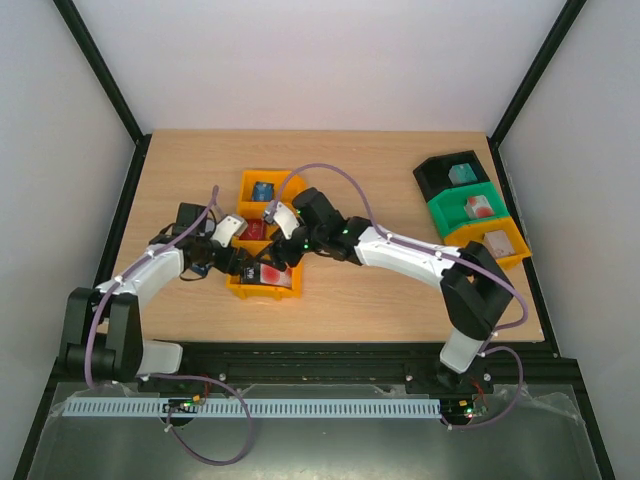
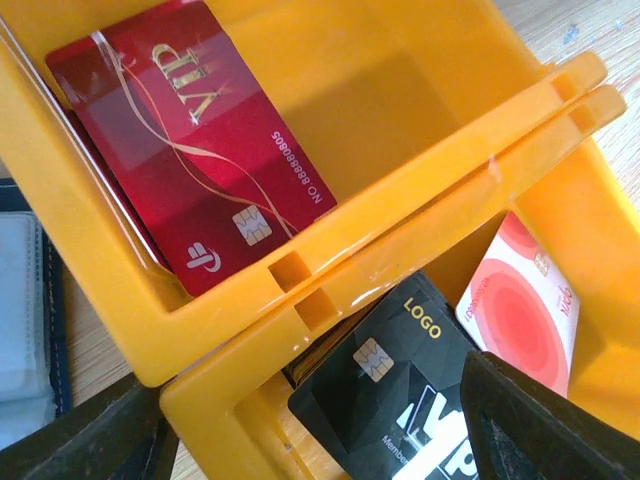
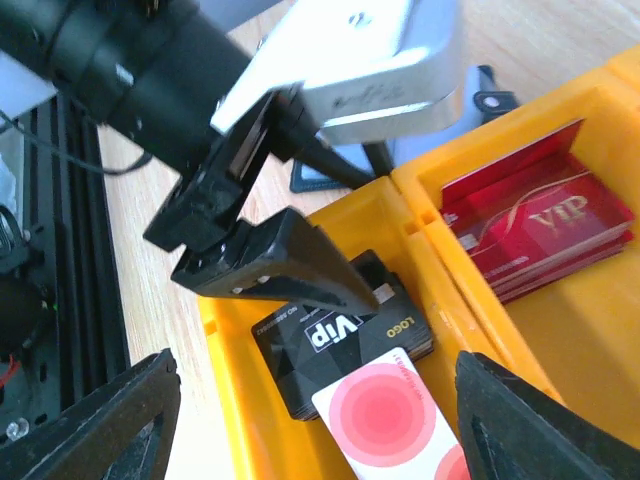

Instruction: Take the credit cards out of the card holder

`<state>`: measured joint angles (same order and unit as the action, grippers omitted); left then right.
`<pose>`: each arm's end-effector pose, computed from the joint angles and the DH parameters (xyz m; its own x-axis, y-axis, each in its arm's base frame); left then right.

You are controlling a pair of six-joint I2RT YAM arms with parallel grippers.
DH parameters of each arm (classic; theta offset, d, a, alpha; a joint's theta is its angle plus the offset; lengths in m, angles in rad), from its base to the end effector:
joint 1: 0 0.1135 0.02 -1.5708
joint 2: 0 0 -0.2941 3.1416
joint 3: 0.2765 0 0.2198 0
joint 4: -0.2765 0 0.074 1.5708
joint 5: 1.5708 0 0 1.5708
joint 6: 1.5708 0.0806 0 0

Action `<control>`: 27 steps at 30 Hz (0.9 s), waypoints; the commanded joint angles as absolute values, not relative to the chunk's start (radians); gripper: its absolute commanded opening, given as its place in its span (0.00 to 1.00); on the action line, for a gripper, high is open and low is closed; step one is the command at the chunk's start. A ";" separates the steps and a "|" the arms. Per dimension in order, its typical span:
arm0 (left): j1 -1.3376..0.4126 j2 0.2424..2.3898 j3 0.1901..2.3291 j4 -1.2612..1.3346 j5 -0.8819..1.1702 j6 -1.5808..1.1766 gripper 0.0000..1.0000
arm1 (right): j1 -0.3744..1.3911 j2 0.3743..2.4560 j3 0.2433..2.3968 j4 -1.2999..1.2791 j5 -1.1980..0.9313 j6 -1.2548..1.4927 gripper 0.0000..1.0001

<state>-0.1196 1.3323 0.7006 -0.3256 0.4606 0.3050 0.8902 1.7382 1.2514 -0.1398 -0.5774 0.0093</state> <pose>0.2348 -0.0643 0.2033 -0.6659 0.3510 -0.6583 0.5881 0.7899 -0.1738 0.2166 0.3375 0.2746 -0.3776 -0.4540 -0.8070 -0.9260 0.1879 0.3276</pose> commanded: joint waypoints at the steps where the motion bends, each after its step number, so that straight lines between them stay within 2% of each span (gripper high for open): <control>1: -0.158 1.358 0.670 -0.295 0.460 0.316 0.76 | 0.847 1.672 1.187 -0.048 -0.565 0.126 0.73; 5: -0.225 1.375 0.671 -0.226 0.491 0.378 0.74 | 0.800 1.606 1.120 0.001 -0.599 0.133 0.74; 13: -0.280 1.468 0.718 -0.113 0.508 0.504 0.66 | 0.720 1.489 1.059 -0.089 -0.549 0.064 0.74; 16: -0.306 1.499 0.748 -0.103 0.504 0.555 0.61 | 0.708 1.440 1.027 -0.093 -0.523 0.054 0.74; 20: -0.338 1.526 0.766 -0.116 0.535 0.647 0.59 | 0.702 1.390 1.005 -0.121 -0.503 0.024 0.75; 27: -0.403 1.563 0.804 -0.098 0.575 0.852 0.59 | 0.703 1.319 0.981 -0.235 -0.653 -0.249 0.74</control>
<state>-0.3664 1.5410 0.7650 -0.1326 0.5014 0.6624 0.7063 1.3796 1.0134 -0.1513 -0.5655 -0.0483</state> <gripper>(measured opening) 0.592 0.742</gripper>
